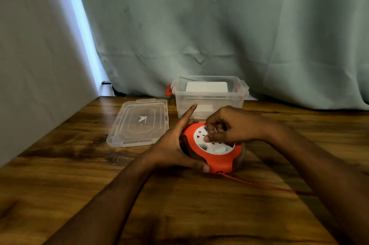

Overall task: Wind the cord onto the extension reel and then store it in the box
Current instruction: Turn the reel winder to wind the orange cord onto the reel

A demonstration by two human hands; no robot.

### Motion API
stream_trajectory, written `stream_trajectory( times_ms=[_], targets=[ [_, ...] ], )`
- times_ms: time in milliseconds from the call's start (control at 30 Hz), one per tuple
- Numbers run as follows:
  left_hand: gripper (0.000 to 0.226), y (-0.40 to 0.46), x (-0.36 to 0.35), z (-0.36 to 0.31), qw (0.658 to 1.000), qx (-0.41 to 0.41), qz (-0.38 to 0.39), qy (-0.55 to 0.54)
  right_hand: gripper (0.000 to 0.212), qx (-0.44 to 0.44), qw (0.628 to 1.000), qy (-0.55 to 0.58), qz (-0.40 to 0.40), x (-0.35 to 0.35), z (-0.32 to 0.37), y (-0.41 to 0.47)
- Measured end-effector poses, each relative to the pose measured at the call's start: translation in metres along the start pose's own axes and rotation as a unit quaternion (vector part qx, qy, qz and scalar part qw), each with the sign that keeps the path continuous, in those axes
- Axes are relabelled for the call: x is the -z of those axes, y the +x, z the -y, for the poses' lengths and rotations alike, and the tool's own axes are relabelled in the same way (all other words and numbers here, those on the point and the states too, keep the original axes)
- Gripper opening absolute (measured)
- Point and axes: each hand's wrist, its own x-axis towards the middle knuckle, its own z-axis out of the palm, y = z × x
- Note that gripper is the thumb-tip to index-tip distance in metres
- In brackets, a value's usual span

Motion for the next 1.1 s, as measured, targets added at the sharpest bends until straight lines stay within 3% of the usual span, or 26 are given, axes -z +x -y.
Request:
stream_trajectory(
  times_ms=[33, 67, 167, 267, 433, 700, 867, 967, 1033, 1100],
  targets=[
    [0.149, 0.0, -0.001, 0.0, 1.0, 0.003, -0.002, 0.0, 0.012, 0.005, 1.0, 0.019, -0.003, 0.003, -0.002, -0.001],
    [0.15, 0.0, -0.001, 0.001, 1.0, 0.004, -0.003, 0.0, 0.017, 0.008, 0.999, 0.034, -0.001, 0.006, -0.004, -0.002],
    [0.152, 0.001, -0.002, 0.0, 1.0, 0.005, -0.007, -0.006, 0.048, 0.019, 0.998, 0.048, 0.041, 0.017, -0.011, -0.002],
    [0.151, 0.001, 0.0, -0.001, 1.0, 0.008, -0.011, -0.018, 0.066, 0.012, 0.998, 0.023, 0.057, 0.02, -0.016, -0.001],
    [0.149, -0.001, 0.001, -0.002, 0.999, 0.015, -0.012, -0.028, 0.066, -0.01, 0.997, 0.014, 0.074, 0.019, -0.021, -0.001],
    [0.164, -0.002, 0.006, -0.006, 0.996, 0.062, -0.022, -0.063, 0.068, -0.016, 0.999, 0.022, 0.047, 0.018, -0.02, -0.001],
    [0.162, 0.004, 0.009, -0.005, 0.992, 0.086, 0.004, -0.094, 0.065, -0.019, 0.999, -0.004, 0.027, 0.017, -0.015, -0.003],
    [0.127, 0.007, 0.013, -0.001, 0.979, 0.083, -0.005, -0.189, 0.065, -0.011, 1.0, -0.003, 0.018, 0.016, -0.009, -0.003],
    [0.09, 0.01, 0.011, -0.005, 0.964, 0.136, -0.073, -0.216, 0.065, -0.003, 1.0, -0.009, 0.016, 0.015, -0.005, -0.004],
    [0.053, 0.014, 0.006, -0.005, 0.956, 0.19, -0.152, -0.166, 0.064, -0.003, 1.0, -0.008, 0.013, 0.013, -0.001, -0.004]
  ],
)
